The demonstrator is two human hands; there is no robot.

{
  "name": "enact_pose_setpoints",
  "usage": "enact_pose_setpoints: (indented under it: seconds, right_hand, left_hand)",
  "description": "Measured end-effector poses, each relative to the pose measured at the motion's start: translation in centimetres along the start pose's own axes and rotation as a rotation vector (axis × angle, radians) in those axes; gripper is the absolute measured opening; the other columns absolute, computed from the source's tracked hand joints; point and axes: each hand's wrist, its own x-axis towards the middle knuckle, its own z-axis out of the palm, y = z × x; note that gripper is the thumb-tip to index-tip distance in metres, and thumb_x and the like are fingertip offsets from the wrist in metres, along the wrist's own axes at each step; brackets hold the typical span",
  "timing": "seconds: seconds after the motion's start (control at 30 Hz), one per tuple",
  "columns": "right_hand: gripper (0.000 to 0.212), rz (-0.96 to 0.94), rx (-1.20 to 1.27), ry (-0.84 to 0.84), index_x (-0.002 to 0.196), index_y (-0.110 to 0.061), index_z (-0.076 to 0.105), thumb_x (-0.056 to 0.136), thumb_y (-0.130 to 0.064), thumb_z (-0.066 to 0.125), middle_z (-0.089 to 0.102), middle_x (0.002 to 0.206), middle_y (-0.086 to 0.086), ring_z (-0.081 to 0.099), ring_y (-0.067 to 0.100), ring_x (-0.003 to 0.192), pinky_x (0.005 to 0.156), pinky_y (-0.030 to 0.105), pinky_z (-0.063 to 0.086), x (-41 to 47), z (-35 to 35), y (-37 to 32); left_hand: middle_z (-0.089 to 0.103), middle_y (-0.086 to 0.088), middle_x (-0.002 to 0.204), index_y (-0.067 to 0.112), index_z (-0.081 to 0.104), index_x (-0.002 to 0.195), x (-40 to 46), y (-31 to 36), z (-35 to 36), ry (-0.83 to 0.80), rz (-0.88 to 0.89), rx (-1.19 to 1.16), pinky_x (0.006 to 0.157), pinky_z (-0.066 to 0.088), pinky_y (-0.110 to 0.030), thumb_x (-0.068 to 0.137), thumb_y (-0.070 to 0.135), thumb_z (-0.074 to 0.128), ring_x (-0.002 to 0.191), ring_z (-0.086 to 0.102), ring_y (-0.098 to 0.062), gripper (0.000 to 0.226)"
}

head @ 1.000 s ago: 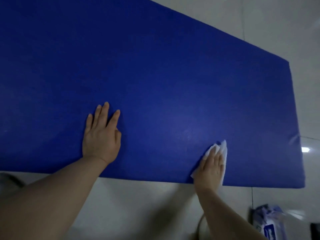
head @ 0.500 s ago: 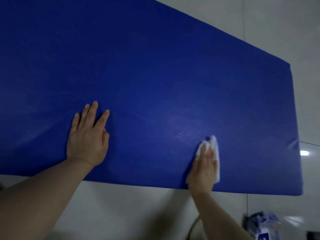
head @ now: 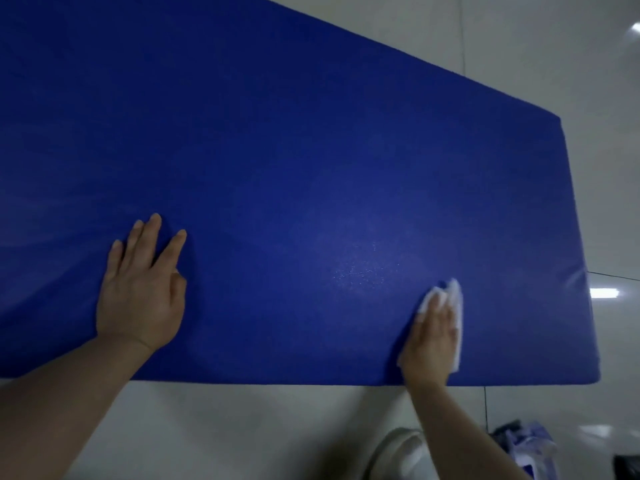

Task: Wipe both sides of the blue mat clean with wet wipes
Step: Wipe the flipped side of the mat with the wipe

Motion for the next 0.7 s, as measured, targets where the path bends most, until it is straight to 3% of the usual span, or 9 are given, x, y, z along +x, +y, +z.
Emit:
enact_pose_setpoints:
  seconds: [0.07,0.13,0.2,0.27,0.33,0.43,0.5,0.6,0.7]
  right_hand:
    - [0.049,0.193,0.074,-0.017,0.152,-0.013,0.012,0.104,-0.023,0.016,0.01,0.16,0.007,0.008,0.02,0.147,0.119,0.032,0.006,0.8,0.1,0.1]
    - [0.048,0.18,0.138,-0.043,0.152,-0.013,0.019,0.105,-0.02,0.023,0.023,0.157,0.003,0.025,0.016,0.143,0.117,0.03,0.019,-0.5,0.5,-3.1]
    - [0.043,-0.081,0.145,0.032,0.146,-0.015,0.035,0.103,-0.016,0.032,0.045,0.145,0.0,0.043,0.017,0.133,0.113,0.037,0.032,-3.2,1.3,-6.8]
    - [0.051,-0.373,0.055,-0.068,0.148,-0.018,0.031,0.097,-0.017,0.031,0.035,0.152,0.0,0.029,0.019,0.14,0.114,0.041,0.022,-7.0,2.3,-9.8]
    - [0.054,-0.427,0.126,-0.088,0.149,-0.017,0.028,0.094,-0.02,0.029,0.027,0.154,-0.001,0.02,0.016,0.143,0.115,0.039,0.018,-6.7,2.8,-8.4]
    - [0.049,-0.254,0.077,-0.002,0.147,-0.009,0.033,0.101,-0.021,0.022,0.03,0.154,0.01,0.023,0.018,0.144,0.117,0.036,0.022,-2.0,1.2,-3.5]
    - [0.047,0.088,0.149,0.077,0.15,-0.015,0.027,0.106,-0.027,0.018,0.024,0.157,0.006,0.018,0.006,0.144,0.117,0.021,0.012,1.7,-0.2,0.9]
    - [0.052,0.526,0.339,0.135,0.153,-0.016,0.005,0.103,-0.027,0.017,0.006,0.16,0.007,0.007,0.02,0.147,0.118,0.032,0.004,4.2,-1.5,4.6]
    - [0.048,0.321,0.331,0.028,0.148,-0.012,0.029,0.1,-0.011,0.037,0.035,0.149,0.014,0.037,0.03,0.135,0.113,0.045,0.028,2.6,-1.1,-1.1]
  left_hand:
    - [0.025,-0.021,0.154,0.002,0.042,0.141,0.0,0.1,-0.1,0.003,0.006,0.012,0.117,-0.012,-0.026,0.088,0.021,0.026,0.142,0.021,-0.037,0.059]
    - [0.027,-0.023,0.153,-0.003,0.044,0.139,0.2,1.0,-0.1,0.013,0.002,0.012,0.117,-0.012,-0.027,0.087,0.011,0.034,0.141,0.023,-0.038,0.054]
    - [0.026,-0.023,0.154,-0.004,0.046,0.137,0.7,3.4,0.3,0.03,0.007,-0.034,0.118,-0.01,-0.029,0.086,-0.004,0.049,0.142,0.022,-0.038,0.051]
    - [0.027,-0.021,0.154,-0.001,0.047,0.137,1.2,7.2,1.0,0.007,0.072,-0.089,0.119,0.001,-0.041,0.081,-0.005,0.058,0.143,0.022,-0.037,0.058]
    - [0.027,-0.019,0.155,0.003,0.046,0.139,1.4,11.2,1.7,-0.018,0.139,-0.125,0.118,0.01,-0.047,0.083,0.002,0.058,0.143,0.022,-0.034,0.058]
    - [0.026,-0.016,0.156,0.006,0.042,0.143,1.1,13.7,3.2,-0.061,0.18,-0.082,0.117,0.013,-0.047,0.088,0.017,0.047,0.144,0.023,-0.03,0.056]
    - [0.027,-0.016,0.155,0.006,0.042,0.143,1.2,13.5,3.9,-0.066,0.2,-0.033,0.118,0.01,-0.044,0.089,0.02,0.044,0.144,0.024,-0.03,0.055]
    - [0.028,-0.017,0.155,0.007,0.042,0.142,1.4,13.4,4.4,-0.057,0.213,-0.001,0.117,0.003,-0.04,0.092,0.02,0.039,0.143,0.023,-0.03,0.052]
    - [0.029,-0.017,0.154,0.006,0.043,0.142,1.4,13.4,4.5,-0.043,0.218,0.009,0.116,0.003,-0.04,0.09,0.019,0.044,0.142,0.022,-0.029,0.053]
